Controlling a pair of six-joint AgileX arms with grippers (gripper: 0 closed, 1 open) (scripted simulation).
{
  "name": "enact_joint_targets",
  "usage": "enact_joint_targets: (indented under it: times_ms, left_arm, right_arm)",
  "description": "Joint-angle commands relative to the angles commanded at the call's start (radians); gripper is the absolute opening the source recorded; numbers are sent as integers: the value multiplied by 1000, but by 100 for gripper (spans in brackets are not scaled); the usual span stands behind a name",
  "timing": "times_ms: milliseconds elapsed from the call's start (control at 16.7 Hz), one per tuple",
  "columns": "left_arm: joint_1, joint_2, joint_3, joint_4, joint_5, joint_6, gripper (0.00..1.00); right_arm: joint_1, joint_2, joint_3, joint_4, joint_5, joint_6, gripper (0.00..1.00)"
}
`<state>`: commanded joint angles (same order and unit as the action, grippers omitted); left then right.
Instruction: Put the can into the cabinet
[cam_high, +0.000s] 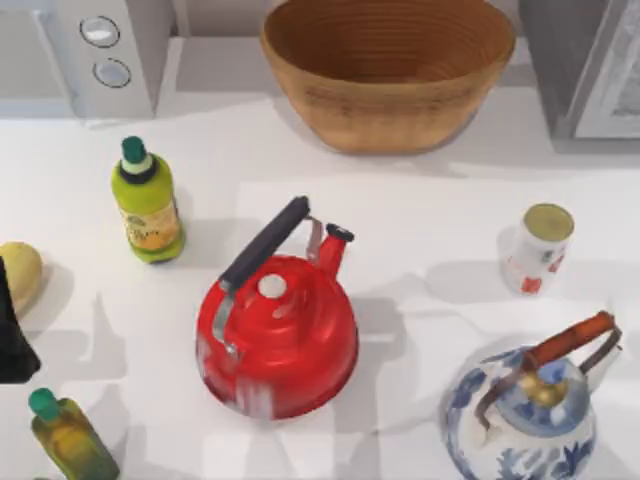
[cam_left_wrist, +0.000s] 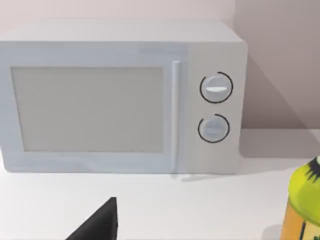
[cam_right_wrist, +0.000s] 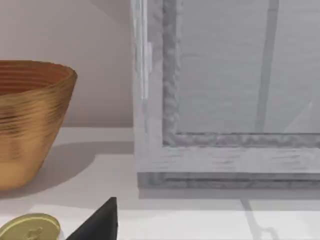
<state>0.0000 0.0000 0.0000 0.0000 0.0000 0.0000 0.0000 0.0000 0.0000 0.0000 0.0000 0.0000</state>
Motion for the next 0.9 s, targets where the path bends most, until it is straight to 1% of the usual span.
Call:
enact_joint_targets:
  times_ms: [180, 420, 720, 900]
  left_arm:
    - [0, 0, 0, 0, 0, 0, 100]
    - [0, 0, 0, 0, 0, 0, 100]
    - [0, 0, 0, 0, 0, 0, 100]
    - [0, 0, 0, 0, 0, 0, 100]
  right_arm:
    - [9, 12, 11, 1, 6, 5, 100]
    - [116, 161, 138, -9, 69, 61, 100]
    - [293, 550, 386, -53, 166, 166, 100]
    - [370, 825, 529, -82, 213, 238, 100]
